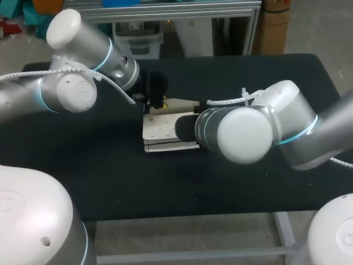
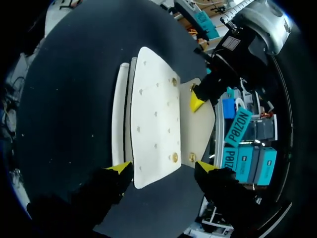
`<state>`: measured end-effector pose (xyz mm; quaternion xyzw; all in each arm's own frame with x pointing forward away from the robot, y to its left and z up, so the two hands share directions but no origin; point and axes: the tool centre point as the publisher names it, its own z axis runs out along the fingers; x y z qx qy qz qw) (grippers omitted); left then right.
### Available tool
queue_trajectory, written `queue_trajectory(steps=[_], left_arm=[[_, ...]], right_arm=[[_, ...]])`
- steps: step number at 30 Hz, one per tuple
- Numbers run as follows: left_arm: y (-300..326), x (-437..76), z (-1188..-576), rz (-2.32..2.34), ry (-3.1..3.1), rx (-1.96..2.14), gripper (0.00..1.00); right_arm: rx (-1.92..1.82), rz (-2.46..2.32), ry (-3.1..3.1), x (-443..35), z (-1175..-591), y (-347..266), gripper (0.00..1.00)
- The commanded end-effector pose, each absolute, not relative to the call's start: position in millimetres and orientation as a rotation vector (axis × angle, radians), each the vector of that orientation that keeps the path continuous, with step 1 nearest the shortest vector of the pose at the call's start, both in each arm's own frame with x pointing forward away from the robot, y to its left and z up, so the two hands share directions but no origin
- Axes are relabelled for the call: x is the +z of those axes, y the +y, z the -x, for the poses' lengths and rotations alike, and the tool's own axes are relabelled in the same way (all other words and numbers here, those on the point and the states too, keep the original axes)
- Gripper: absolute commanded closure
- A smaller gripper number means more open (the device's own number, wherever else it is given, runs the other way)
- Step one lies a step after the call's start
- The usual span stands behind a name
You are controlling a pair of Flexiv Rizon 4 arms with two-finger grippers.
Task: Pick up the bag, open it, inspect its contents, close it, and place it on the opposite side
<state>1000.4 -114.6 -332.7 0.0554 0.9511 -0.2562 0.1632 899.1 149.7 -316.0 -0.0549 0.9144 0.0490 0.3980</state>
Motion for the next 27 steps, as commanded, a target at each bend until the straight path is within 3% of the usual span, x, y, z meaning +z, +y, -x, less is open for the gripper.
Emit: queue_trajectory(steps=[1, 12, 14, 27], left_arm=[[-110.8, -321.8, -994.6, -0.124, 2.707, -0.727, 1.00], [-107.4, -303.1, -1000.0, -0.027, 2.752, -0.765, 1.00], [-107.3, -301.6, -1003.2, -0.016, 2.785, -0.777, 1.00], [-107.3, -301.6, -1003.2, -0.016, 2.785, -0.777, 1.00]], right_arm=[[0.155, 0.140, 2.306, -301.1, -886.7, 136.4, 0.00], [0.154, 0.141, 2.262, -276.4, -885.2, 125.0, 0.00], [0.150, 0.135, 2.251, -273.1, -887.5, 122.7, 0.99], [0.134, 0.142, 2.252, -255.9, -897.5, 101.3, 1.00]])
